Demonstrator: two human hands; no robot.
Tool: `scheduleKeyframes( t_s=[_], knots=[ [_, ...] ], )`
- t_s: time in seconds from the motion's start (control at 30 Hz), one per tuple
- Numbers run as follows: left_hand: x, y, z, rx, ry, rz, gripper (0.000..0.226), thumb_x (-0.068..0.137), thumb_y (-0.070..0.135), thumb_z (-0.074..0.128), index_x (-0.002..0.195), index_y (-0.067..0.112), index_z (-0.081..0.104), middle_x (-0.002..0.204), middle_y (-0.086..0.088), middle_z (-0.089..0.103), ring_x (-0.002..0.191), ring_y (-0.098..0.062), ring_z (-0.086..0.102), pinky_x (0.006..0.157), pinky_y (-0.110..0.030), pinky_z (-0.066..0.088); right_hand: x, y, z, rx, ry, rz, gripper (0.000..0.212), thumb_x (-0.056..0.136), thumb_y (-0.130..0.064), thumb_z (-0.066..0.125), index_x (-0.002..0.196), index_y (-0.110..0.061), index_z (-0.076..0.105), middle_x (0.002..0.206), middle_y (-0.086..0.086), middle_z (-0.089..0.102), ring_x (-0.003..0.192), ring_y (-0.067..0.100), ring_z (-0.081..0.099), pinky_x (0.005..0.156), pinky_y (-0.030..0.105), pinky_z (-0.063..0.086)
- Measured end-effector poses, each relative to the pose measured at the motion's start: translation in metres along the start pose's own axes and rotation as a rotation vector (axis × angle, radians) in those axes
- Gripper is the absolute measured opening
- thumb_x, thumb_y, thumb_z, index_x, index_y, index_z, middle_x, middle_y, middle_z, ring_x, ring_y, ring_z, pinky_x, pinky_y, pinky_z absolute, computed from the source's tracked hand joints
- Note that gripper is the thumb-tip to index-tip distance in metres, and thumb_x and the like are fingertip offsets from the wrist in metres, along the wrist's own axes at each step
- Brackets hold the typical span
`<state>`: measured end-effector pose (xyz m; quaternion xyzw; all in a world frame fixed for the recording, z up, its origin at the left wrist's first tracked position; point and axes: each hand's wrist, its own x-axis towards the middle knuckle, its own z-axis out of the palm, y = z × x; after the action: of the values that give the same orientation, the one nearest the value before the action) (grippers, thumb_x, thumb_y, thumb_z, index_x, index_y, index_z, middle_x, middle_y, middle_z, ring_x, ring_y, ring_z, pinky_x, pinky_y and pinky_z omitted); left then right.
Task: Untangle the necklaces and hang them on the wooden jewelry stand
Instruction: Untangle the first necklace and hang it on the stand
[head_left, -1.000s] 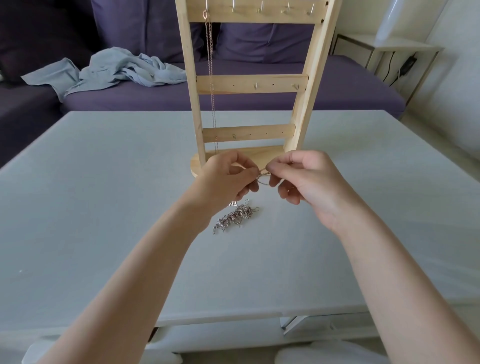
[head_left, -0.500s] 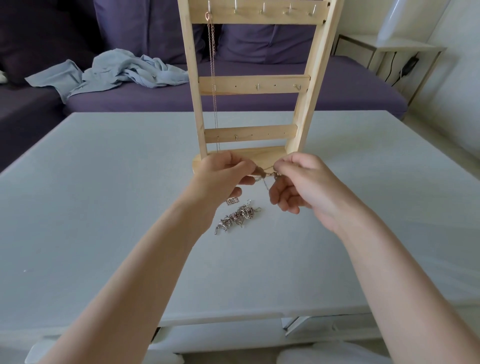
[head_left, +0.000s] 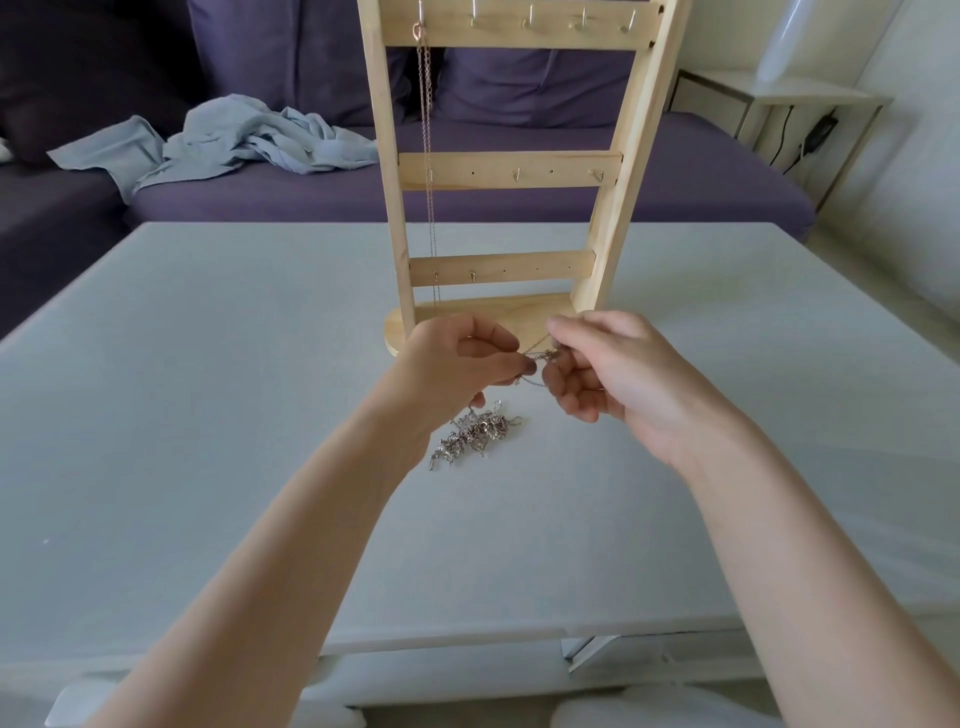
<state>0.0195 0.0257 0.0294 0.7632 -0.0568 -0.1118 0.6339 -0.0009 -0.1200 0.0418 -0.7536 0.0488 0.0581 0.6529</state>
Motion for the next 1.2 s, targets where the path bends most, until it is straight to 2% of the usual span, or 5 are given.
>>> scheduleKeyframes(
  t_s=[0.4, 0.5, 0.87, 1.03, 1.2],
  knots=[
    [0.0, -0.006, -0.004, 0.087, 0.072, 0.131, 0.015, 0.083, 0.001, 0.064, 0.082, 0.014, 0.055, 0.07, -0.005, 0.07, 0.062, -0.012, 0.062, 0.064, -0.027, 0.05, 0.001, 0.005, -0.003, -0.216, -0.029, -0.021, 0.013, 0.082, -0.012, 0.069, 0.088, -0.001, 0.071, 0.041, -0.011, 0.034, 0.036, 0.009, 0.03, 0.037, 0.016, 0.021],
    [0.0, -0.004, -0.002, 0.069, 0.07, 0.125, 0.015, 0.084, 0.001, 0.064, 0.083, 0.014, 0.056, 0.069, -0.002, 0.069, 0.059, -0.004, 0.061, 0.057, -0.017, 0.05, 0.001, 0.006, -0.003, -0.211, -0.011, -0.002, 0.011, 0.082, -0.013, 0.07, 0.085, -0.003, 0.069, 0.036, -0.015, 0.039, 0.036, 0.007, 0.035, 0.037, 0.015, 0.024],
    [-0.003, 0.003, -0.008, -0.324, -0.158, -0.006, 0.025, 0.068, 0.015, 0.071, 0.089, 0.017, 0.058, 0.072, 0.006, 0.064, 0.064, -0.005, 0.058, 0.058, -0.014, 0.046, 0.001, 0.0, -0.005, 0.238, -0.195, 0.116, 0.005, 0.088, -0.006, 0.055, 0.085, -0.01, 0.056, 0.046, -0.007, 0.031, 0.038, 0.006, 0.034, 0.036, 0.016, 0.022],
    [-0.004, 0.007, -0.008, -0.382, -0.162, 0.016, 0.016, 0.077, 0.006, 0.067, 0.086, 0.015, 0.056, 0.071, 0.002, 0.057, 0.061, -0.007, 0.053, 0.055, -0.014, 0.045, 0.0, -0.002, 0.0, 0.522, -0.234, 0.165, 0.01, 0.069, -0.017, 0.062, 0.072, -0.015, 0.052, 0.042, -0.009, 0.027, 0.036, 0.004, 0.029, 0.035, 0.014, 0.019],
    [-0.001, 0.005, -0.003, -0.2, -0.042, 0.007, 0.012, 0.085, 0.002, 0.061, 0.084, 0.013, 0.058, 0.071, 0.0, 0.055, 0.063, -0.009, 0.049, 0.055, -0.014, 0.043, 0.002, 0.0, 0.002, 0.249, -0.107, 0.078, 0.01, 0.086, -0.01, 0.062, 0.078, -0.015, 0.058, 0.047, -0.007, 0.035, 0.039, 0.006, 0.038, 0.036, 0.016, 0.027]
  ],
)
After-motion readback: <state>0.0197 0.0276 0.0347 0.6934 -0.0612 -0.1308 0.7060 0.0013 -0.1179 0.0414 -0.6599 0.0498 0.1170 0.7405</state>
